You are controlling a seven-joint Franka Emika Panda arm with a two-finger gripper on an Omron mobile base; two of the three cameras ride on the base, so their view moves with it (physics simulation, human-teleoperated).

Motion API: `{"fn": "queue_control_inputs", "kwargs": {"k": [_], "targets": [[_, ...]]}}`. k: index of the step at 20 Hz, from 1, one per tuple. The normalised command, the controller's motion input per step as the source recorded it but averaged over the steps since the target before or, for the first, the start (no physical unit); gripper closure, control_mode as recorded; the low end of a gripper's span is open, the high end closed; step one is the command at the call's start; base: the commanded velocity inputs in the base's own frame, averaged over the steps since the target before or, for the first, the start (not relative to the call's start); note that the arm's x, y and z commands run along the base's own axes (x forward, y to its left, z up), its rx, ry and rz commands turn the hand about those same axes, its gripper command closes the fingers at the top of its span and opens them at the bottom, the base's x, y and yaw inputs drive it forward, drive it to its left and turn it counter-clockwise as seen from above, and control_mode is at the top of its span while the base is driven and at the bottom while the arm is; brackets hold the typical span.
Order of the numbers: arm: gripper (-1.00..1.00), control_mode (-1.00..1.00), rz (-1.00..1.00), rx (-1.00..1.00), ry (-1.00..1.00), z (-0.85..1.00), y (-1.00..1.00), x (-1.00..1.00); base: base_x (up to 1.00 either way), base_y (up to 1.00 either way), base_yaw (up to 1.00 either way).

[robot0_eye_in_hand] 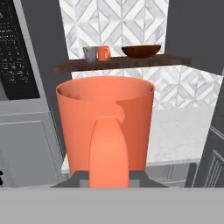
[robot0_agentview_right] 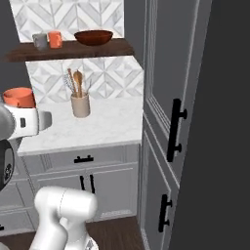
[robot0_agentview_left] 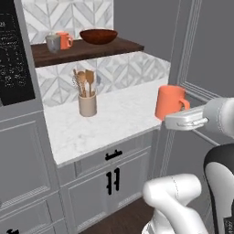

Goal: Gather all objects into one cabinet and sort the glasses and bowls to opposite sides.

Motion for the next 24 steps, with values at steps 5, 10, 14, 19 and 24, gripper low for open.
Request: {"fn": "queue_control_inputs", "kwargs": {"k": [5, 10, 14, 19, 24], "targets": [[1.0, 1.0, 0.0, 0.0, 0.0, 0.0, 0.0, 0.0, 0.7, 0.57, 0.0], [1.0, 1.0, 0.0, 0.0, 0.0, 0.0, 0.0, 0.0, 0.89, 0.5, 0.01], [1.0, 1.0, 0.0, 0.0, 0.0, 0.0, 0.0, 0.0, 0.74, 0.0, 0.36], [1.0, 1.0, 0.0, 0.0, 0.0, 0.0, 0.0, 0.0, 0.35, -0.12, 0.52], [1.0, 1.0, 0.0, 0.0, 0.0, 0.0, 0.0, 0.0, 0.72, -0.31, 0.39]]}}
